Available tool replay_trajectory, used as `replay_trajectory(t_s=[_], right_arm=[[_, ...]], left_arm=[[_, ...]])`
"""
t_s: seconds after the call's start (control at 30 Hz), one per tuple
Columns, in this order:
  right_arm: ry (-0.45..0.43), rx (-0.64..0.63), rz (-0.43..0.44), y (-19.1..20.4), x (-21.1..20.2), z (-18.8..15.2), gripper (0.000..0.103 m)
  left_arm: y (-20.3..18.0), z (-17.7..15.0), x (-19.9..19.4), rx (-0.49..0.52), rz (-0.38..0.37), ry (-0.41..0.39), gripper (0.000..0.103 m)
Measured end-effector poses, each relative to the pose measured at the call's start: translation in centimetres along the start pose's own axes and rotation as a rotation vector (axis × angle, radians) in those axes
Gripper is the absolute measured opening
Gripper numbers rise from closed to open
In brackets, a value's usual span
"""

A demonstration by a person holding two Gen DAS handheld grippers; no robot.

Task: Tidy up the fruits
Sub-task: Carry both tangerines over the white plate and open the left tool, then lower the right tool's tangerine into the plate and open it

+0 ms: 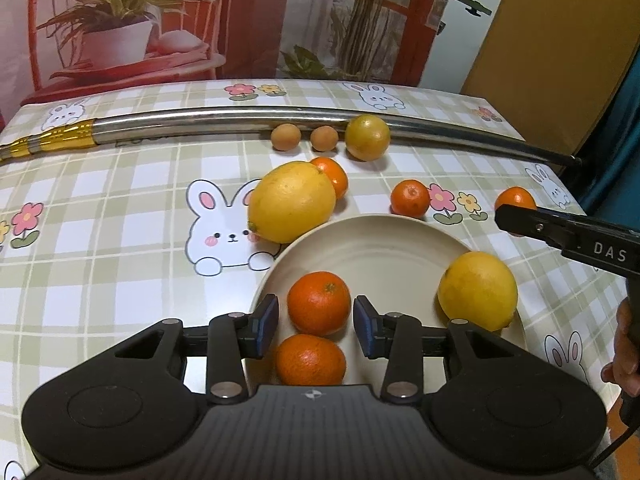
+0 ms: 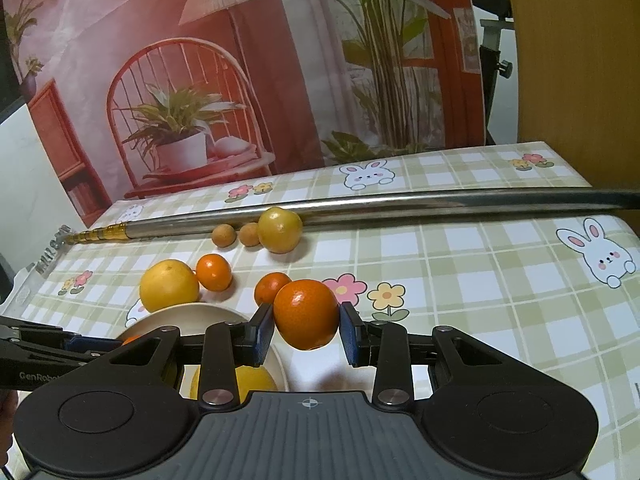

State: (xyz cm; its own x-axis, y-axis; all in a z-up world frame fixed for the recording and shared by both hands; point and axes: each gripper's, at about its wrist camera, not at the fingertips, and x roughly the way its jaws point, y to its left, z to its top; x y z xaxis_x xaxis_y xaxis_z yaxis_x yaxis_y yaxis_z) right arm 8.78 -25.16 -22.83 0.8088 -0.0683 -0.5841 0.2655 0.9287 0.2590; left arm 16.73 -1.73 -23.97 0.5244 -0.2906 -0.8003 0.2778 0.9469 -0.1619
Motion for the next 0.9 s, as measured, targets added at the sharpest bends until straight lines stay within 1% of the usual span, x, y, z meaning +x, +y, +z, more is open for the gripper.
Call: replay_trajectory(t_s=[0.17,0.4,0.6,0.77,0.9], right_arm=[[-0.004,-0.010,0.003,0.7,-0.8,0.1,0.032],[-0.006,-0.018,0.019,1.9,-1.9,0.2,0.032],[0.008,-0.043,0.040,3.5,-2.9,-0.1,0.032],[0.031,-0.051,0.068,5.1,-3.7,-0.9,0.032],[0.052,-0.065,0.088,6.5,-4.1,-1.9,0.032]], left_arm=[[0.6,-0.3,-1.5,-0.028,0.005,-0.030,0.043],[1.1,-0.6,-3.7,-0.085,0.054,-0.096,0.043],[1.2,-1.4,-5.2,-0.110,0.079,-0.108,0.043],[1.4,-2.4,-6.4,-0.146,0.071,-0.112,0.043],[1.0,-3.2,-7.3,-0.146,0.069,-0.126,0.043]])
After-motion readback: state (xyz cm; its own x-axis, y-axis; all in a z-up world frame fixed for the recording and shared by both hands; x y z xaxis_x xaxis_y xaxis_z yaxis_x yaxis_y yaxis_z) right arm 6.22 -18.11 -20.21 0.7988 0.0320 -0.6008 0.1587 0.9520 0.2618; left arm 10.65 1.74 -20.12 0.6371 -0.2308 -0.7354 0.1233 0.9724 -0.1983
